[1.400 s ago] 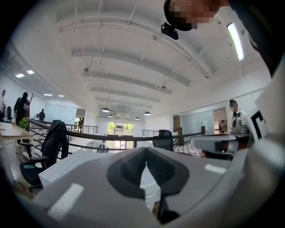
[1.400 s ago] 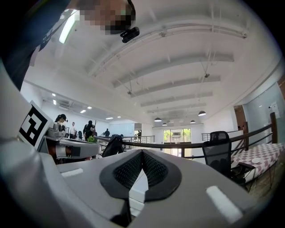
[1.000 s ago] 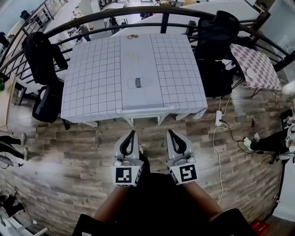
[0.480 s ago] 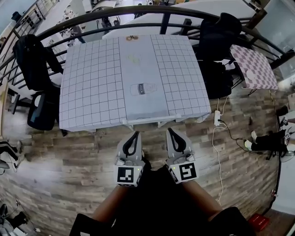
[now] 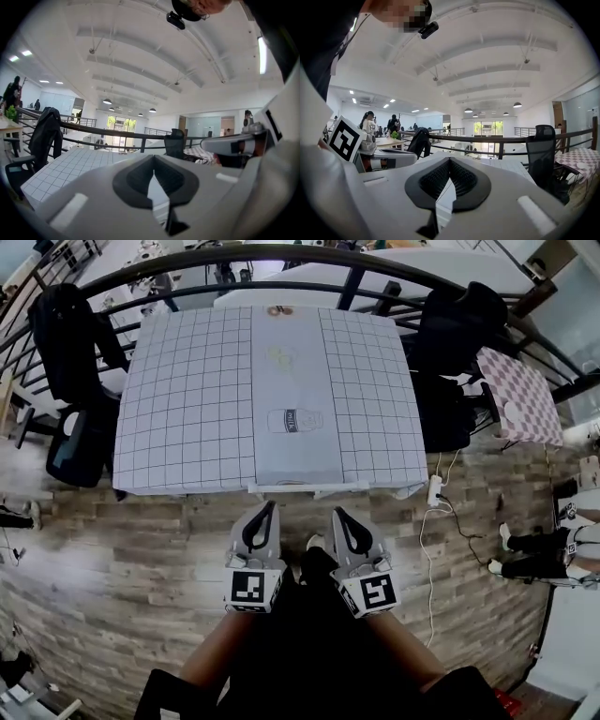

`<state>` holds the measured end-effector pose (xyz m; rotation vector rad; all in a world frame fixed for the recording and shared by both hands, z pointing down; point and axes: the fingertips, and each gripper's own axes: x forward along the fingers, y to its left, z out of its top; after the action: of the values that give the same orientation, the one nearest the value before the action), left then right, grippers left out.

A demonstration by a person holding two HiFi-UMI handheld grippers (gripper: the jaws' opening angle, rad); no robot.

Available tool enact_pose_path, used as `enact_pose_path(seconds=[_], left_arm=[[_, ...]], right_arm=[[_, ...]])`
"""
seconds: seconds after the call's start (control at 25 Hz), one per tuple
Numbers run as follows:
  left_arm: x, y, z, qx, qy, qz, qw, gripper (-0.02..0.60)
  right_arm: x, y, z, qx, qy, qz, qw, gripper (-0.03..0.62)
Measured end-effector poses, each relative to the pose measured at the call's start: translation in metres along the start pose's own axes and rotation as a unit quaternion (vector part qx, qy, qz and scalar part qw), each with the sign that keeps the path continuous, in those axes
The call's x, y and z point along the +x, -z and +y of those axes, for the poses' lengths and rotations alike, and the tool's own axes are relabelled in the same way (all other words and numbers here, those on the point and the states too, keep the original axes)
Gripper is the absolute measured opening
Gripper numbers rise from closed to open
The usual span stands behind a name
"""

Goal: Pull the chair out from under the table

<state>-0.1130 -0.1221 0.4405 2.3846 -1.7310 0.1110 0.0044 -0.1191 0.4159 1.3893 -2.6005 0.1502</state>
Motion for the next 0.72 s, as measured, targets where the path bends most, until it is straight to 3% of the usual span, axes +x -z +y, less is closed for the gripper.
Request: enact_pose_path(seconds=[0.4, 0.72], left_arm=[[0.023, 0.015, -0.006, 0.0, -0.034, 0.036, 0.9987, 0.009], [0.053, 0.026, -0.01, 0.015, -0.025, 0.061, 0.9977, 0.009]], right_arm=[[0.018, 0.011, -0.028, 0.011, -0.047, 0.023, 0.999, -0.003], [0.042, 0.02, -0.059, 0.004, -0.057, 0.033, 0.998, -0.003]])
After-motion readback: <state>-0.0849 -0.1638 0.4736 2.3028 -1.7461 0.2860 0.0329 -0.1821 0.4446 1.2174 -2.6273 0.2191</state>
